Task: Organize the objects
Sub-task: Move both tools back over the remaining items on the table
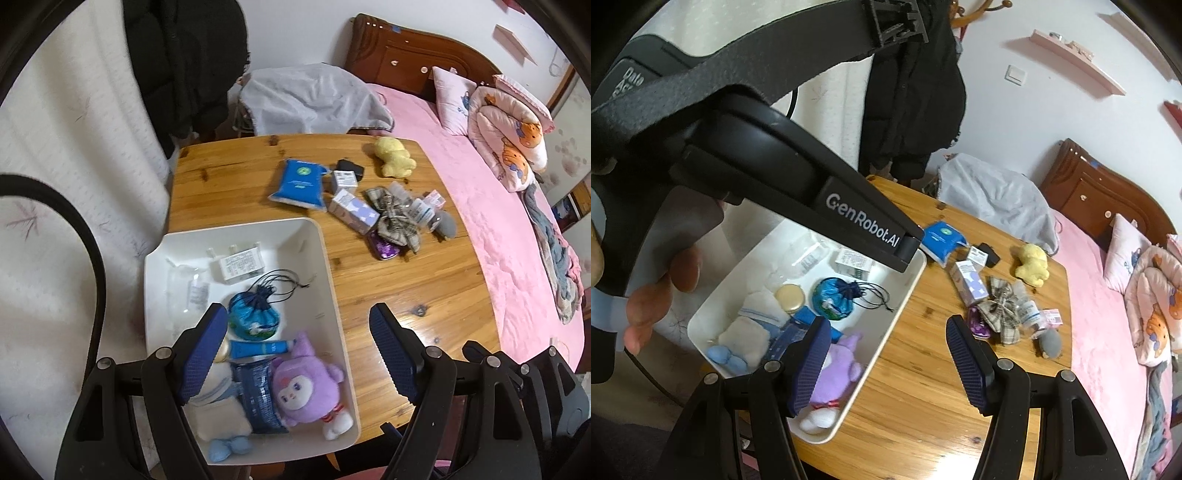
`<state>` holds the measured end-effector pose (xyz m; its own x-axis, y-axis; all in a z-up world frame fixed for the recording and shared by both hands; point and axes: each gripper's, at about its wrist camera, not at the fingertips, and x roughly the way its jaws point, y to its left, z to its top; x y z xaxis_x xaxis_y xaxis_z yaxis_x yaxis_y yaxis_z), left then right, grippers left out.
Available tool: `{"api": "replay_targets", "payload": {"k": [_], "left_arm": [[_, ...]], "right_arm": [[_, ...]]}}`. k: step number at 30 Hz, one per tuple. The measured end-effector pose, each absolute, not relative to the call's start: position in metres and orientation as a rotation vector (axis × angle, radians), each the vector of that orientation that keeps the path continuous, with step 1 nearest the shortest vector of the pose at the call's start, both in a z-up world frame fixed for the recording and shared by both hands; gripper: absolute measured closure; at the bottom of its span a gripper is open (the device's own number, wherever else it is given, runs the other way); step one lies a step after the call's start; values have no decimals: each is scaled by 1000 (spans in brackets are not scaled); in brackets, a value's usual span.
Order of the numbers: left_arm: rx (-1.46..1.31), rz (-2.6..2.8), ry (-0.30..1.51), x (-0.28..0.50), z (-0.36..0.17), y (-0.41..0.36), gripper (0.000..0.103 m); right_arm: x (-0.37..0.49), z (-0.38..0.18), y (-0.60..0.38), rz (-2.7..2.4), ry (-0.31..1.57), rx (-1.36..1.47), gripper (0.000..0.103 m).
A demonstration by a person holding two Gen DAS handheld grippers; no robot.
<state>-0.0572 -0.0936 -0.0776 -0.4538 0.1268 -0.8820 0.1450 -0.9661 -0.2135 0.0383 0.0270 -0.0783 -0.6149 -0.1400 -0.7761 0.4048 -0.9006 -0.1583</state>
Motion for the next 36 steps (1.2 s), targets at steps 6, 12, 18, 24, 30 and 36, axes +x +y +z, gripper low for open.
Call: {"api": "replay_targets", "payload": {"k": [6, 12, 18, 24, 30, 36], "left_arm": [[1648, -2660, 396, -78, -70, -71, 21], [1664, -2662, 372, -104, -63, -52, 21], [1690, -2645, 393, -135, -61, -35, 21], [1729, -2616, 432, -172, -64, -14, 21], [1775, -2553, 516, -214, -78, 5, 21], [1790, -2434, 627, -256, -110, 7, 21]], "right_arm": [[26, -80, 53, -2546, 431, 1200, 37], [8, -89, 86, -2546, 349, 1248, 37], [-16, -101, 126, -2553, 251, 1306, 37], [-43, -119, 170, -2575, 213, 1356, 37], [-71, -136, 212, -2642, 223, 1334, 37], [-104, -160, 246, -2746, 298, 1315, 37]]}}
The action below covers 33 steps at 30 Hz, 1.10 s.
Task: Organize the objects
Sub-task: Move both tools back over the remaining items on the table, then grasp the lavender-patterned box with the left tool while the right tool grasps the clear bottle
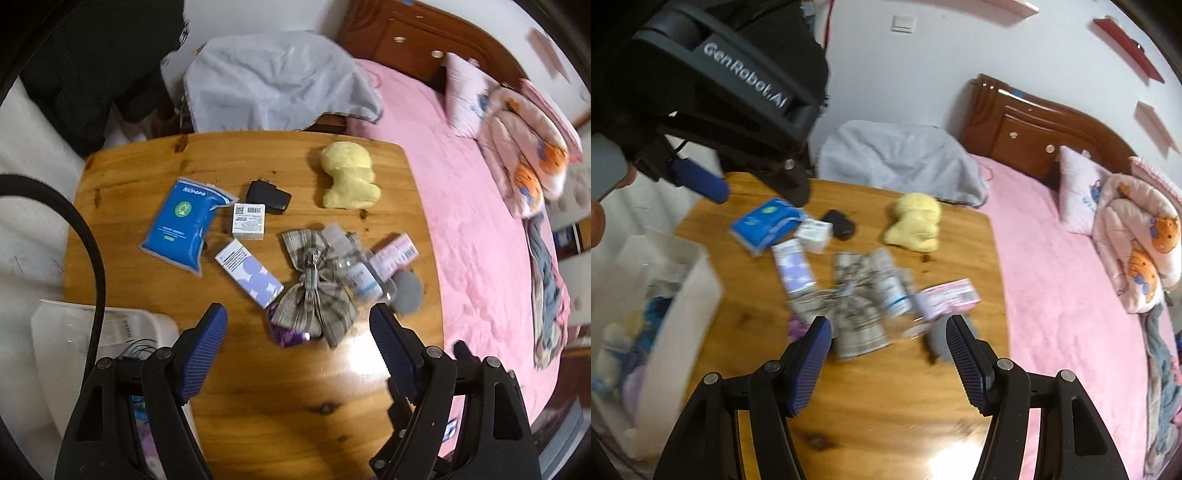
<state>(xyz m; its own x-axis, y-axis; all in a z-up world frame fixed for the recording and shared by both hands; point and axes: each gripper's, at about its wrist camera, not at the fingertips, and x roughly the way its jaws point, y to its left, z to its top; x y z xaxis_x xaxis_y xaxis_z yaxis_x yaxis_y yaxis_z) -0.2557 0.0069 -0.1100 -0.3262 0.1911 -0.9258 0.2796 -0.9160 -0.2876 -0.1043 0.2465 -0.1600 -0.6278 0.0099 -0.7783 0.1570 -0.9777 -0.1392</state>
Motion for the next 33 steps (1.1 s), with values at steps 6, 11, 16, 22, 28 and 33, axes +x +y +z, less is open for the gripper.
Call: {"api": "replay_targets", "payload": {"k": [6, 11, 16, 22, 28, 33], "left_arm": [[1807, -2259, 744, -288, -156, -10, 21], [1837, -2133, 755, -304, -194, -18, 21], [1873, -2041, 727, -312, -221, -16, 21], [1901, -1952, 777, -311, -243, -19, 21], [1889, -1923, 812, -306, -253, -21, 22], [1879, -1907, 848, -300, -258, -23, 29]], "right_arm": [[-141, -190, 267, -2737, 315, 1339, 37], [-165, -217, 275, -2695, 278, 1392, 37], [-181, -242, 274, -2643, 282, 1444, 37], [-190, -258, 269, -2623, 308, 1477, 37], [-198, -271, 268, -2604, 290, 1512, 41], [-197, -273, 261, -2611, 351, 1486, 42]]}}
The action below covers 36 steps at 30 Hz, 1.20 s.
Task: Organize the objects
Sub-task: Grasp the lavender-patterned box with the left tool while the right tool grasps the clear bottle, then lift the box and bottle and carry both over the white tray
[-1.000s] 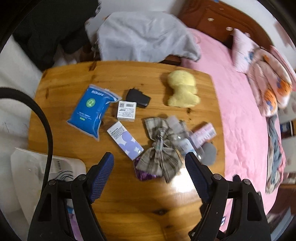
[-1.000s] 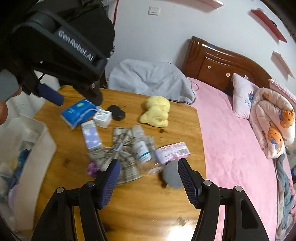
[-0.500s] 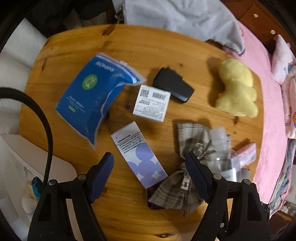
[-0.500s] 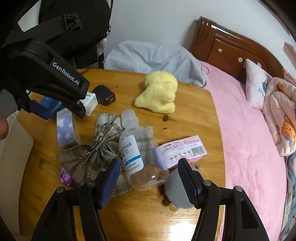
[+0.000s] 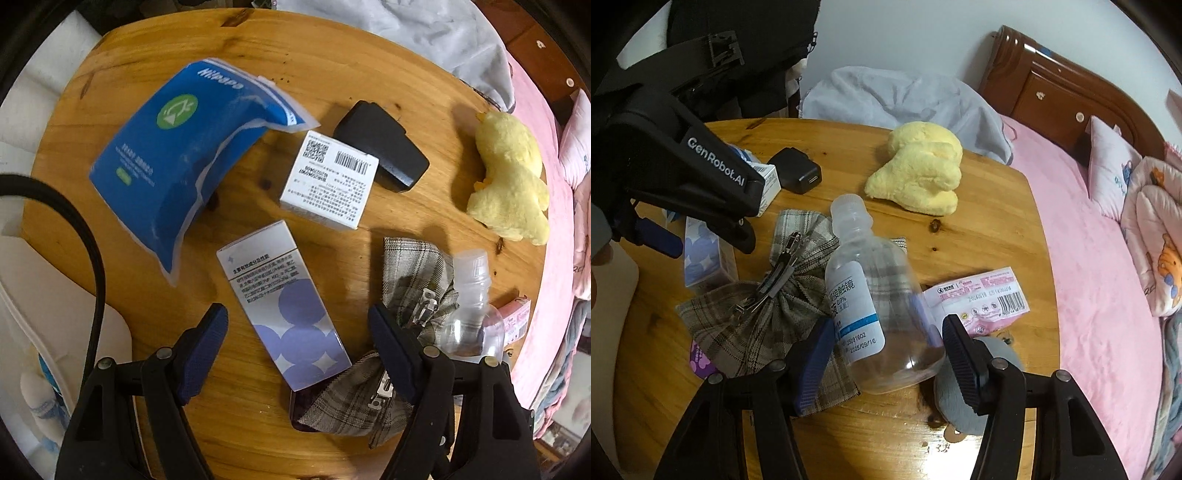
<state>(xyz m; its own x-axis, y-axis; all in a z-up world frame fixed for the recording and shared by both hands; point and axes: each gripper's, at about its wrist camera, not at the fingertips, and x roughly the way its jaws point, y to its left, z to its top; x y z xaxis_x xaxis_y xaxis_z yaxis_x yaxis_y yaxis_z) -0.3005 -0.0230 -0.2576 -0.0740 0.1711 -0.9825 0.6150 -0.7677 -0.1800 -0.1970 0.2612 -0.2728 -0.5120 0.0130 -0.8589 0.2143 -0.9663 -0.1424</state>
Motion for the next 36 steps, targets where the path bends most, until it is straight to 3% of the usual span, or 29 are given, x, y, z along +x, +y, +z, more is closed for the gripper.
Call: {"api": "replay_targets", "payload": {"k": [3, 9, 20, 36], "left_arm": [[1903, -1903, 866, -298, -262, -21, 47], [1891, -1945, 890, -291, -260, -20, 65], [1839, -1981, 944, -266, -236, -34, 66], [1831, -2282, 1097, -203, -127, -30, 66]], "right_arm": [[-198, -274, 260, -2598, 346, 1486, 43], [-197, -267, 268, -2586, 223, 1502, 46], [-179, -241, 276, -2623, 99, 1476, 46], [-121, -173, 246, -2680, -6, 1348, 46]]}}
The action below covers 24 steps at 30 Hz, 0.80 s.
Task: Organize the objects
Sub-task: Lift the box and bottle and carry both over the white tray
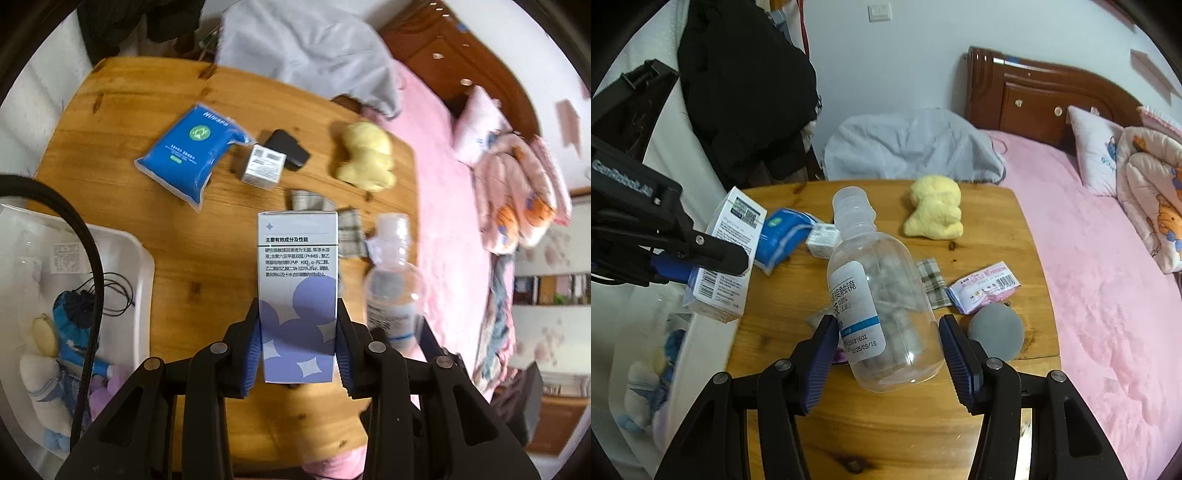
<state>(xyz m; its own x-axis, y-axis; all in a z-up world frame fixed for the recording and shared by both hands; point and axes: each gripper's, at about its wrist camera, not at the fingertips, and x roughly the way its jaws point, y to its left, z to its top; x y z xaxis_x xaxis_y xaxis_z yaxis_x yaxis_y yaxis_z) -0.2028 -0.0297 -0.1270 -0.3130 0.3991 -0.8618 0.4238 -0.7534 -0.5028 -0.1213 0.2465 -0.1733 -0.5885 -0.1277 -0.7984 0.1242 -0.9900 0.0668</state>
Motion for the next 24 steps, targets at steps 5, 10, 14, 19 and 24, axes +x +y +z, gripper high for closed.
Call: {"api": "replay_targets", "payload": {"k": [5, 10, 14, 19, 24], "left_arm": [[1827, -2398, 1081, -185, -98, -42, 66], [1782, -2496, 1020, -160, -76, -57, 66], [1758, -2551, 929, -128, -66, -74, 66], [1721, -2573, 870, -96, -62, -98, 66], [1692, -2569, 790, -74, -66, -119, 66]], "right_arm": [[-92, -143, 225, -2727, -39, 1287, 46], [-61, -120, 196, -2733, -87, 1239, 46], [-40, -107, 167, -2730, -87, 1201, 46], [-17, -94, 132, -2711, -88, 1159, 46], [-5, -89, 103, -2669, -111, 1145, 46]]}}
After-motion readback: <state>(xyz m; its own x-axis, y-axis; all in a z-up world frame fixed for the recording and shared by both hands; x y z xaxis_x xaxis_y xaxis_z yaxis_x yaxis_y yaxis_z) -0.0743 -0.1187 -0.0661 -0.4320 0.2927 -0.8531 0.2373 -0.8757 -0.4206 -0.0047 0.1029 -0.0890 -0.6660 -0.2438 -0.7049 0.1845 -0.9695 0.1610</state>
